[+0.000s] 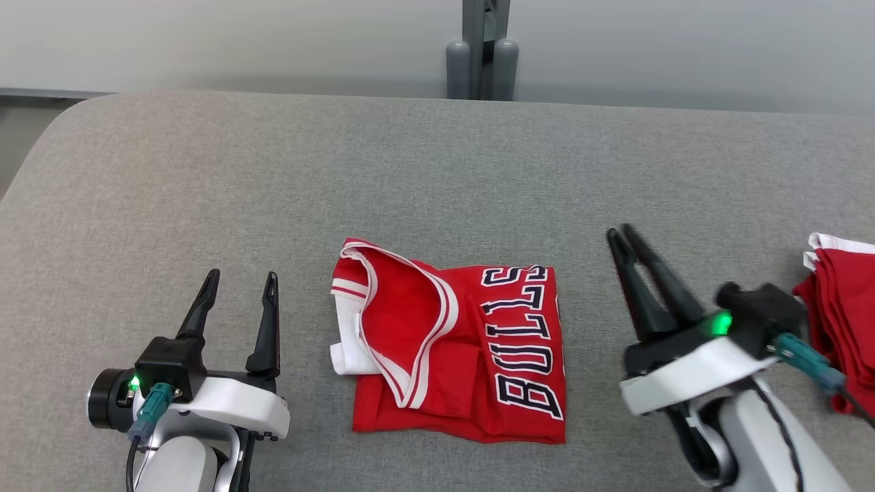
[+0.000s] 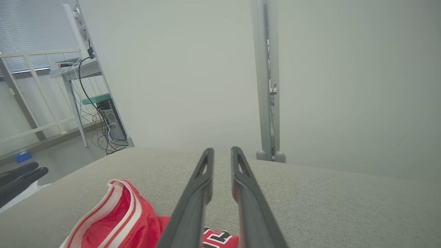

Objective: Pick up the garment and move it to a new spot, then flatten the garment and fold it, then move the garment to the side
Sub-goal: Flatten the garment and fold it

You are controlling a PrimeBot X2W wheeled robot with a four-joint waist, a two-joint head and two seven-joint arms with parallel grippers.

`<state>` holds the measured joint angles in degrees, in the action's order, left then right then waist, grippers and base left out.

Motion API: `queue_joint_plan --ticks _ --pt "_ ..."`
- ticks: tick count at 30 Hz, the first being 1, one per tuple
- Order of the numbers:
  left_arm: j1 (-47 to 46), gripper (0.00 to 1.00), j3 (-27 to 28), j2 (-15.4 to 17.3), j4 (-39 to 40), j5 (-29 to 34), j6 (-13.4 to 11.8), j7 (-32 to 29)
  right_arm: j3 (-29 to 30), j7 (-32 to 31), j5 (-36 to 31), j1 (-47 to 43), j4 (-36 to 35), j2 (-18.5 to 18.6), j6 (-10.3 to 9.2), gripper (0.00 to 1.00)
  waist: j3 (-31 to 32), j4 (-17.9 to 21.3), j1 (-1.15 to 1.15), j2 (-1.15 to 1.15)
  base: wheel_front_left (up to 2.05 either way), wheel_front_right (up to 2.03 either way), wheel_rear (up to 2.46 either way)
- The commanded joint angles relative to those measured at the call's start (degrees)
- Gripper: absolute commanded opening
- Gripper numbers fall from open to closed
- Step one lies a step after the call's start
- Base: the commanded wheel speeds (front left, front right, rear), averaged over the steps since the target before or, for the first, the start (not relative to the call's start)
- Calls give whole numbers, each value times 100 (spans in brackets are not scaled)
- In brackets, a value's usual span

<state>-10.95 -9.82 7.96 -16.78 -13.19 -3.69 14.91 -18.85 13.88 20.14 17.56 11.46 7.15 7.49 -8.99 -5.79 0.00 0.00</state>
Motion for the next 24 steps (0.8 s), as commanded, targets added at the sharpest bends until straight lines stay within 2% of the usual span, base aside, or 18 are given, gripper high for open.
queue_joint_plan --ticks 1,3,4,13,24 --pt "-2 100 23 19 32 22 -26 27 45 -41 -64 -69 -50 14 2 100 19 23 0 0 0 0 0" --pt "60 100 28 52 57 34 -42 28 597 -148 -329 -376 -324 -15 2 100 56 92 0 0 0 0 0" --pt "60 100 28 52 57 34 -42 28 597 -148 -329 -376 -324 -15 2 100 56 92 0 0 0 0 0" --pt "218 100 -10 155 114 54 -102 2 2029 -551 -891 -1363 -847 -5 2 100 274 267 0 0 0 0 0" --pt "357 100 -70 271 307 73 -167 -157 2470 -725 -994 -1974 -1019 -79 2 100 447 329 0 0 0 0 0"
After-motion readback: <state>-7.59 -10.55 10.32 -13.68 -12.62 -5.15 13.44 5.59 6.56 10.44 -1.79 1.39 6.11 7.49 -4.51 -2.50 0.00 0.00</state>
